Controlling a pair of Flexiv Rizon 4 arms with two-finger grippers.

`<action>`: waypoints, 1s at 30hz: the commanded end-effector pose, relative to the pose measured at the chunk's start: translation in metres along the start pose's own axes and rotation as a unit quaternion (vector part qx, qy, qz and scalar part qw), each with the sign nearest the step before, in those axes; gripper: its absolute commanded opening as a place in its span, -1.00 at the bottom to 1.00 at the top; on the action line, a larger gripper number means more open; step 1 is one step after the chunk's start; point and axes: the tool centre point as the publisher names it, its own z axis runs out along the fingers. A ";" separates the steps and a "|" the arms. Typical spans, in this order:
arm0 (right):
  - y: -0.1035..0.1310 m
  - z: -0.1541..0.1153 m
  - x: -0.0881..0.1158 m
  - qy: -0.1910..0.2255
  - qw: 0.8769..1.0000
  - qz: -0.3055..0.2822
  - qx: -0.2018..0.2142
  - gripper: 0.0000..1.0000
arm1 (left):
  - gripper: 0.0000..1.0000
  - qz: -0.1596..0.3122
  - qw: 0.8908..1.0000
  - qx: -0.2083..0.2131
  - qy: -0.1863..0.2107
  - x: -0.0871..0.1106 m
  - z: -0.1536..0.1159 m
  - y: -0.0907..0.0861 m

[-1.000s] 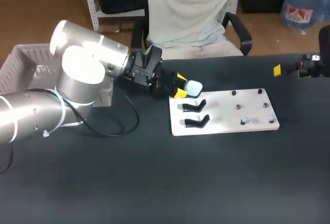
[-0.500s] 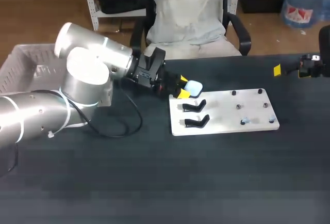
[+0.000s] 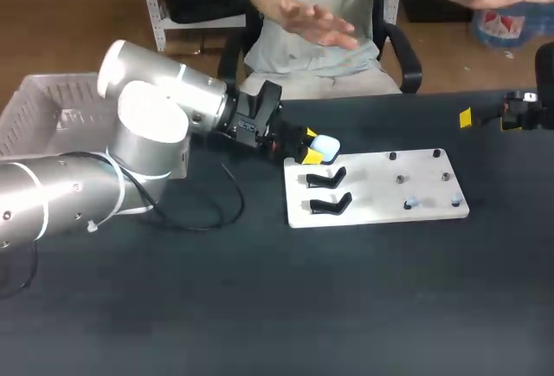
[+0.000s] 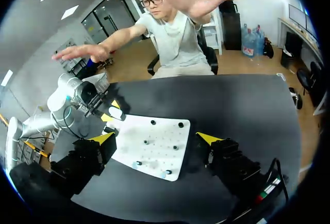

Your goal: Pick up each earbud case from the left stands, insert the matching earbuds, close the lid, and place the case in the box.

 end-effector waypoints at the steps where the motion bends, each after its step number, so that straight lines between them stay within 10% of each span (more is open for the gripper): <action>1: 0.000 0.000 0.000 0.000 1.000 0.000 0.000 1.00 | -0.07 0.003 1.000 0.004 -0.002 0.001 0.002 0.004; 22: 0.000 0.000 0.000 0.000 1.000 0.000 0.000 1.00 | -0.29 0.009 1.000 0.006 0.001 0.004 0.007 0.003; 30: 0.000 0.000 0.000 0.000 1.000 0.000 0.000 1.00 | -1.00 0.010 1.000 0.003 -0.003 0.003 0.007 0.002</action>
